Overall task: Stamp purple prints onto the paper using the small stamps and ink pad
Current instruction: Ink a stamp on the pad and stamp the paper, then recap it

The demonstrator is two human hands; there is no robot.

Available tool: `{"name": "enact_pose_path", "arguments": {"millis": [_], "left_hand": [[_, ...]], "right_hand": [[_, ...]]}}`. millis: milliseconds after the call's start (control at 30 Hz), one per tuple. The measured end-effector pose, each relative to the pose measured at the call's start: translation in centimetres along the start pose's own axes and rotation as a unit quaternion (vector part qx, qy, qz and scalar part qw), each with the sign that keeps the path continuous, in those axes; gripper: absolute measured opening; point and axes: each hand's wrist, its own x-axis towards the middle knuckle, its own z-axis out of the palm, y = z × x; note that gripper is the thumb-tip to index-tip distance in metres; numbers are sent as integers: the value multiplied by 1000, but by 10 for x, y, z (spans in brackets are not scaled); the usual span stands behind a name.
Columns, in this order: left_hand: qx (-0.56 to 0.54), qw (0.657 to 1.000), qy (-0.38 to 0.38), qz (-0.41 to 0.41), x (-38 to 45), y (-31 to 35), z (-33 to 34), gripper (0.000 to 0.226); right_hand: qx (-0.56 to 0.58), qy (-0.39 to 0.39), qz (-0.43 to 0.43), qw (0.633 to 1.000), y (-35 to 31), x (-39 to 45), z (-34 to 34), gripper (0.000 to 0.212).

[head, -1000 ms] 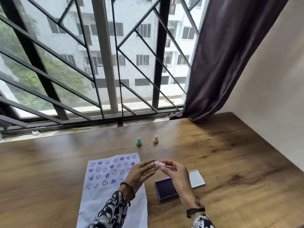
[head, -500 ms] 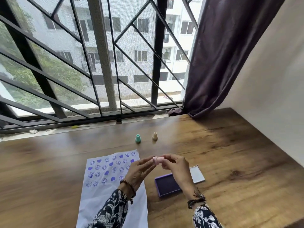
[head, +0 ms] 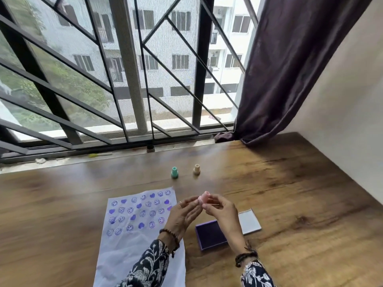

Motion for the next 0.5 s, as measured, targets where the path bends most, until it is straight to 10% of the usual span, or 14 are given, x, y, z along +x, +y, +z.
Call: {"name": "enact_pose_path", "arguments": {"millis": [500], "left_hand": [[224,970,79,52,110,-4,79,25]], "right_hand": [[-170,110,-17,979,16,127,-41,18]]}}
